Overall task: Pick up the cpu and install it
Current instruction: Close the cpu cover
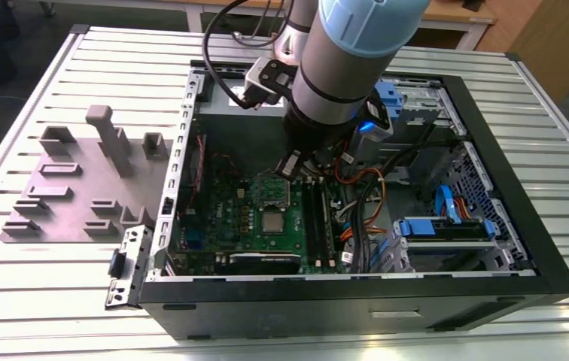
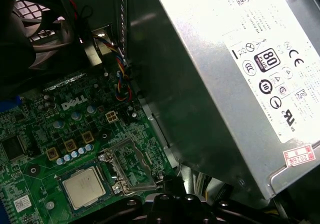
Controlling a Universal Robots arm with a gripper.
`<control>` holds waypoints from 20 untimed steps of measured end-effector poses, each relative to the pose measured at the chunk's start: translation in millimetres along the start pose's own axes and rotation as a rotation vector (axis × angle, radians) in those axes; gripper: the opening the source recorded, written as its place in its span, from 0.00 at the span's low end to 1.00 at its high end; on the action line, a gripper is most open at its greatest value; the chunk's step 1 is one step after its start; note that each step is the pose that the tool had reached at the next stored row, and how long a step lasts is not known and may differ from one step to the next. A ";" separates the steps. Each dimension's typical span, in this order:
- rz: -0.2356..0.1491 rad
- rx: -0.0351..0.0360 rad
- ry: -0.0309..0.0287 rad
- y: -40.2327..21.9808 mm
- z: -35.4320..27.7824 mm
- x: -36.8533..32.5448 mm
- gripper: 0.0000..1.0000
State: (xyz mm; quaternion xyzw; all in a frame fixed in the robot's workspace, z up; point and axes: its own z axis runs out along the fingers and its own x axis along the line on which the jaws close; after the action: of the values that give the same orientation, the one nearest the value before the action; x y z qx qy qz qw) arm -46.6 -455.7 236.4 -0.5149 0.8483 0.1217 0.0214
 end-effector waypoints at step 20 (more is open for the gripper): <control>0.000 0.0004 0.0008 -0.5 -0.3 1.1 0.11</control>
State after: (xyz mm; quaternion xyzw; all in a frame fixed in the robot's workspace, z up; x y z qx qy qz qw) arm -46.6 -456.9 236.4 -0.5149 0.8484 0.1213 0.0212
